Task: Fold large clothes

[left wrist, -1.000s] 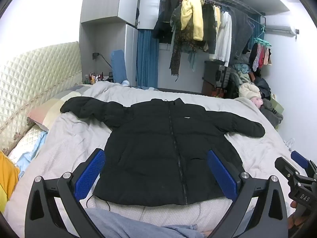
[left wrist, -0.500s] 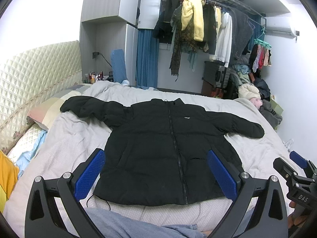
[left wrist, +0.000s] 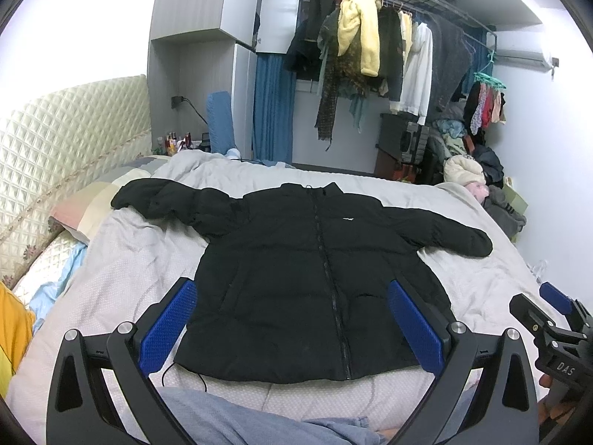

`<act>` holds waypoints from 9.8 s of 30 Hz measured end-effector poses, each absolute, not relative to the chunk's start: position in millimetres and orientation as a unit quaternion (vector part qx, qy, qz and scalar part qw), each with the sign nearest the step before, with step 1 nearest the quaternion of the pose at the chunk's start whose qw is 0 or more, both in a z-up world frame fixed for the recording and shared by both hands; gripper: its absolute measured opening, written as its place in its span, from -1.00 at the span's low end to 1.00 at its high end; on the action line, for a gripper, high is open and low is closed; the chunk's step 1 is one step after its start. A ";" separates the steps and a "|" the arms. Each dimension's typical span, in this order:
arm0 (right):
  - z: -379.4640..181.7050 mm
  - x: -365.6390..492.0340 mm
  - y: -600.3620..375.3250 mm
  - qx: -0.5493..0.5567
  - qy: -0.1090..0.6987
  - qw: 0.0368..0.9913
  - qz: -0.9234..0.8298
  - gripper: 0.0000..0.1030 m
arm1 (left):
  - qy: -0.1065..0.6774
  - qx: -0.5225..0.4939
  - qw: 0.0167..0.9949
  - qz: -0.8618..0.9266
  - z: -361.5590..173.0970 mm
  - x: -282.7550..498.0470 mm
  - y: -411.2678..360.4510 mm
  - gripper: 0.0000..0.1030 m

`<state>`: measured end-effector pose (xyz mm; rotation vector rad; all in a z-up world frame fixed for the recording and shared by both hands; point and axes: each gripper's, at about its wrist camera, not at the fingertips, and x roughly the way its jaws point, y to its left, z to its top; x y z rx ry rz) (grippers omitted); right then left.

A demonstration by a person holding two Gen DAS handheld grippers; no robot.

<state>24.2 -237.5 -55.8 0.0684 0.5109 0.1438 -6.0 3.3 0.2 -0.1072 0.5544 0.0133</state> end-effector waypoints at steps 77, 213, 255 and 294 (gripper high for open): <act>-79.6 125.7 -267.4 0.050 0.252 0.964 0.070 1.00 | 0.224 -0.041 0.973 -0.039 -36.4 142.3 -4.3 1.00; -163.7 483.7 43.7 -0.052 0.283 0.906 0.309 -0.79 | 0.267 -0.111 0.953 0.090 -168.7 224.2 153.2 1.00; -123.1 441.8 -147.9 -0.044 0.220 0.956 0.189 0.35 | 0.265 -0.104 0.958 0.030 -176.2 231.2 105.5 1.00; -251.6 405.2 -286.8 -0.006 0.322 0.942 0.091 -0.57 | 0.301 -0.075 0.950 0.017 -197.2 236.5 35.4 1.00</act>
